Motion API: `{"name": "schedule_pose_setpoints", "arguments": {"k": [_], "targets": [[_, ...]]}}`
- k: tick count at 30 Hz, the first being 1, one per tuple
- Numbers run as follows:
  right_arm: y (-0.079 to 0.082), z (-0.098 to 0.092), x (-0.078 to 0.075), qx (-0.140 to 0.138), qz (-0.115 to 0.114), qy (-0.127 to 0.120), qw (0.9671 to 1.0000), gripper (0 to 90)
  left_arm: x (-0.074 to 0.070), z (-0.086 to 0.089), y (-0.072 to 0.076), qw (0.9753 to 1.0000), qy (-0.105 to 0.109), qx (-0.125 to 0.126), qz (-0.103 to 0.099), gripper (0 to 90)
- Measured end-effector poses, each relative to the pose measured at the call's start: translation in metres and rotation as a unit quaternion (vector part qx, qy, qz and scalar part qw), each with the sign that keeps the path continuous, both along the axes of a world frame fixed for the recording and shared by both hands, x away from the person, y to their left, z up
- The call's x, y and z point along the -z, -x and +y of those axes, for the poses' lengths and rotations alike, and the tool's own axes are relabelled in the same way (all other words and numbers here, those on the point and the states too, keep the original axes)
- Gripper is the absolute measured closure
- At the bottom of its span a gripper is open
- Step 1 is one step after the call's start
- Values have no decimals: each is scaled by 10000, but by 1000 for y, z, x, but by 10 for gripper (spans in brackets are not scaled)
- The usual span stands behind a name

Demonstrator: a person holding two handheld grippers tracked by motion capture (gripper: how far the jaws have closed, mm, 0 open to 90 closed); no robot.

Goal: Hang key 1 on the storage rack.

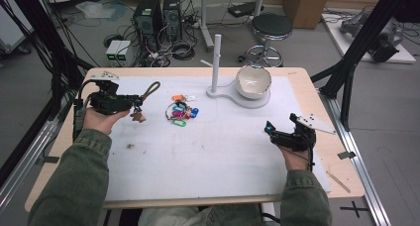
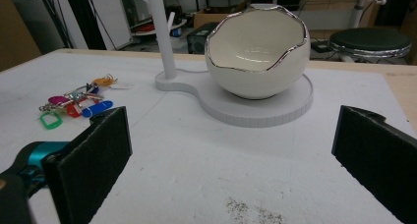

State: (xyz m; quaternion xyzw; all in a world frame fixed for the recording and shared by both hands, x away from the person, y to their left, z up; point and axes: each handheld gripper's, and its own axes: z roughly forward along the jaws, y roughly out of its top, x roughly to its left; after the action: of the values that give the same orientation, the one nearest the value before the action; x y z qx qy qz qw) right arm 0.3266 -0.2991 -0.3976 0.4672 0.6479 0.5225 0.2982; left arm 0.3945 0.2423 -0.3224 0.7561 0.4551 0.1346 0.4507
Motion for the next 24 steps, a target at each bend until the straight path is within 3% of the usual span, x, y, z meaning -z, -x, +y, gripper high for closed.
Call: {"name": "schedule_pose_setpoints", "arguments": {"k": [8, 10, 20, 24], "targets": [[-1, 1, 1, -12, 11, 57, 10000, 6, -11, -11, -13, 10000, -1, 58, -22, 723], [-1, 1, 1, -7, 18, 49, 10000, 6, -14, -13, -16, 10000, -74, 31, -49, 723], [-1, 1, 1, -4, 21, 72, 10000, 6, -29, -13, -28, 9999, -35, -119, -106, 724], [-1, 1, 1, 9, 11, 71, 10000, 5, -38, -18, -34, 9999, -118, -25, -124, 723]]}}
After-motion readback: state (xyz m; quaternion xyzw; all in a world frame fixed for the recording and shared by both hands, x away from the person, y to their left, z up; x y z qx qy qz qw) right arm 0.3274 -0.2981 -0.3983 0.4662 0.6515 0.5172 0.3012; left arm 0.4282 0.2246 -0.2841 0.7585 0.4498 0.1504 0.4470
